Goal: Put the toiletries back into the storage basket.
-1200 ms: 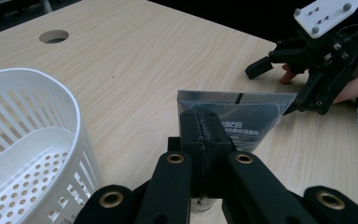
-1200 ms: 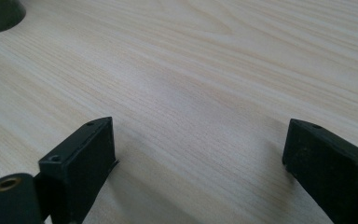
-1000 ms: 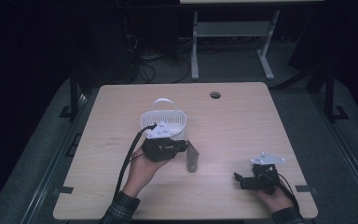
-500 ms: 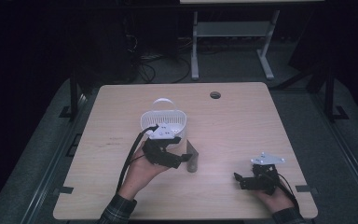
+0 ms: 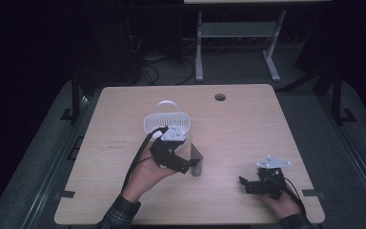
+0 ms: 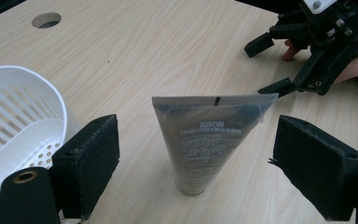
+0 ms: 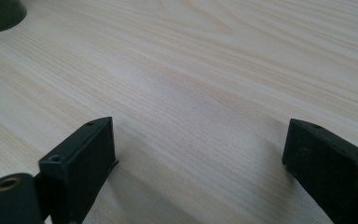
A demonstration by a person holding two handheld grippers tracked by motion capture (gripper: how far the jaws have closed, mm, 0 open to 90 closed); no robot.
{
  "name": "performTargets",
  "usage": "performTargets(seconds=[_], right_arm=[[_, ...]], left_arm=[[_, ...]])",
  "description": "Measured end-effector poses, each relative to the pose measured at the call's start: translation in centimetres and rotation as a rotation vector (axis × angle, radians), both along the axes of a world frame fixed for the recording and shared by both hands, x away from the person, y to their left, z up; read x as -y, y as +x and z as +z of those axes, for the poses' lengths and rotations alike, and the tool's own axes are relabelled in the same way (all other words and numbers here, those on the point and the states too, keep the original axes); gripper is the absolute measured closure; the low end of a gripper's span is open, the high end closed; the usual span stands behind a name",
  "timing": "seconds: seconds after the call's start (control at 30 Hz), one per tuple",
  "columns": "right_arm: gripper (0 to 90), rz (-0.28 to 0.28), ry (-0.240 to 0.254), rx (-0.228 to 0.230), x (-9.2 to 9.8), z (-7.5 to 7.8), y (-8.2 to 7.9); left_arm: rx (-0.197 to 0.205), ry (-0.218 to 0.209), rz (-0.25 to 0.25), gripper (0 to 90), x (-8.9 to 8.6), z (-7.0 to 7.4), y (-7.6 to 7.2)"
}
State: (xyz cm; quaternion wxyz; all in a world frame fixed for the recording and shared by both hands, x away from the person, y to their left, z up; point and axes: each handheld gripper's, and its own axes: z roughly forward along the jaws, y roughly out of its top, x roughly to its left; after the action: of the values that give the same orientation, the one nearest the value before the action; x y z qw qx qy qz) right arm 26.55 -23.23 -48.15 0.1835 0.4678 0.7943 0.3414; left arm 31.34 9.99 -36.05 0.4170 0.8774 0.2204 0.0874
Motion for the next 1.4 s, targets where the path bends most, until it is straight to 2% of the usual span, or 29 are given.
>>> performTargets(seconds=[0.4, 0.63, 1.17, 1.4], right_arm=[[8.6, 0.0, 0.002, 0.0, 0.0, 0.0, -0.1], [8.6, 0.003, 0.002, 0.0, 0.0, 0.0, 0.0], [8.6, 0.006, 0.003, -0.002, -0.2, 0.0, 0.3], [8.6, 0.005, 0.003, -0.001, -0.2, 0.0, 0.3]], left_arm=[[-0.013, 0.035, -0.021, 13.7, 1.2, 0.6, 0.9], [-0.023, 0.042, -0.032, 13.7, 2.1, 0.6, 1.0], [-0.043, 0.072, 0.002, 14.7, 3.6, -0.3, 1.0], [-0.046, 0.058, 0.004, 21.9, 3.5, -0.5, 0.9]])
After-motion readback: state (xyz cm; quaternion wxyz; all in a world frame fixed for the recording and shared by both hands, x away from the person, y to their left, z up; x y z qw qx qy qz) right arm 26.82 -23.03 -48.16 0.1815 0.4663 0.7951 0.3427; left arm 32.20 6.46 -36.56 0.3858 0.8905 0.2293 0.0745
